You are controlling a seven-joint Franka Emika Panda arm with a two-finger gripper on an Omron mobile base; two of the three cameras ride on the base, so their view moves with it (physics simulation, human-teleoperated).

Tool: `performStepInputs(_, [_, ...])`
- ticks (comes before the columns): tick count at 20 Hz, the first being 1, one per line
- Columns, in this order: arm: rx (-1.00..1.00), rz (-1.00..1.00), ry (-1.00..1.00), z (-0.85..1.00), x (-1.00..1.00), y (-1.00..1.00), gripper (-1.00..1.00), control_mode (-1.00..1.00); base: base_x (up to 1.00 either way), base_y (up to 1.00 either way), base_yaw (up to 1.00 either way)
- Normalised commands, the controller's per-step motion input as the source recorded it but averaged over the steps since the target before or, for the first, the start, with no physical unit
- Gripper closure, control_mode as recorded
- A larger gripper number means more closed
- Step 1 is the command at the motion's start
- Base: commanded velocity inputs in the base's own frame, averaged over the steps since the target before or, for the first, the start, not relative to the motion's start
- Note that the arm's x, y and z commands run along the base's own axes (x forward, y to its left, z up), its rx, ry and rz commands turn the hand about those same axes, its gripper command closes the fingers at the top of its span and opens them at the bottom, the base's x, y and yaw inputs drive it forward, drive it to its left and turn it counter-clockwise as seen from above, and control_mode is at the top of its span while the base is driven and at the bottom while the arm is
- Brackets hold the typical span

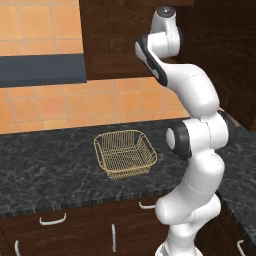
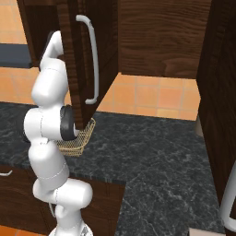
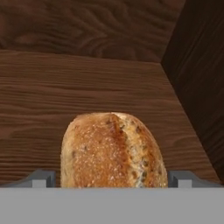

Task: Open the cabinet, pick up the bread from the cabinet and place it in the basket. Then move the basket to the dining counter.

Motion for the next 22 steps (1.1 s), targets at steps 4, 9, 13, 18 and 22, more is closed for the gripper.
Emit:
performStepInputs(4, [-0.06, 0.01, 0.00, -0.34, 0.00, 0.01, -1.00, -1.00, 0.00, 0.00, 0.00])
performStepInputs(9, [0.00, 0.00, -0.01, -0.09, 0.00, 0.09, 1.00, -1.00, 0.00, 0.00, 0.00])
performStepInputs(13, [0.00, 0.00, 0.00, 0.00, -0.04, 0.16, 1.00, -1.00, 0.00, 0.00, 0.00])
performStepInputs(18, [-0.11, 0.00, -0.05, -0.03, -0.29, 0.23, 1.00, -1.00, 0.00, 0.00, 0.00])
performStepInputs(22, [-0.31, 0.00, -0.16, -0.10, -0.62, 0.37, 1.00, -1.00, 0.00, 0.00, 0.00])
